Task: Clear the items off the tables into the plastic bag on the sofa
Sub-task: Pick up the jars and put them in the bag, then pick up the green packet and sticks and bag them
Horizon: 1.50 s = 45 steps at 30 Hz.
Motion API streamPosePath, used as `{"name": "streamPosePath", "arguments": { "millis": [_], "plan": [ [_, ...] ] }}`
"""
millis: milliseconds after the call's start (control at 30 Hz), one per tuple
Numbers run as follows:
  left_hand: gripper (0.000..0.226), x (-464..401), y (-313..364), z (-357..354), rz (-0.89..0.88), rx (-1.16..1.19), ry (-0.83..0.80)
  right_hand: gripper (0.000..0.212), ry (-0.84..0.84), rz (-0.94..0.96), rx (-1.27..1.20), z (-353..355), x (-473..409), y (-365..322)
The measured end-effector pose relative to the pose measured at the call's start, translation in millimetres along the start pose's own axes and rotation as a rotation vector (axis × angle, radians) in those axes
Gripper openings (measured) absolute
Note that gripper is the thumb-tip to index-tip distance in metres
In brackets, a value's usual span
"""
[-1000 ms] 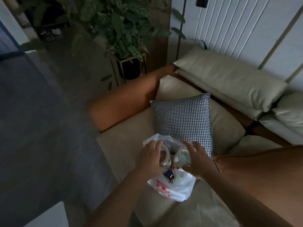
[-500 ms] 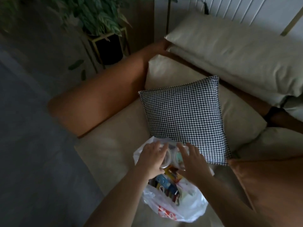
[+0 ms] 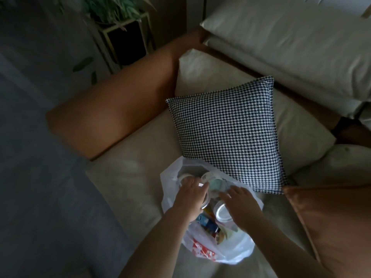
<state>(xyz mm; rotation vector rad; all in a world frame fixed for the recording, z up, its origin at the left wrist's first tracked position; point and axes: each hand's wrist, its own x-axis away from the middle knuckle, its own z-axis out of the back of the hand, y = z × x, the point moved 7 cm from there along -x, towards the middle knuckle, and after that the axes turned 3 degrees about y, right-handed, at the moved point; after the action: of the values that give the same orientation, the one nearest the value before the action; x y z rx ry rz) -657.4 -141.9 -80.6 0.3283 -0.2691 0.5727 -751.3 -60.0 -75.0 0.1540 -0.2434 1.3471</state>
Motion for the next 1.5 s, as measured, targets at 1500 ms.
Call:
{"name": "streamPosePath", "arguments": {
  "millis": [1500],
  "plan": [
    [0.042, 592.1, 64.7, -85.7, 1.333, 0.746, 0.146, 0.046, -0.109, 0.938, 0.135, 51.7, 300.0, -359.1]
  ]
}}
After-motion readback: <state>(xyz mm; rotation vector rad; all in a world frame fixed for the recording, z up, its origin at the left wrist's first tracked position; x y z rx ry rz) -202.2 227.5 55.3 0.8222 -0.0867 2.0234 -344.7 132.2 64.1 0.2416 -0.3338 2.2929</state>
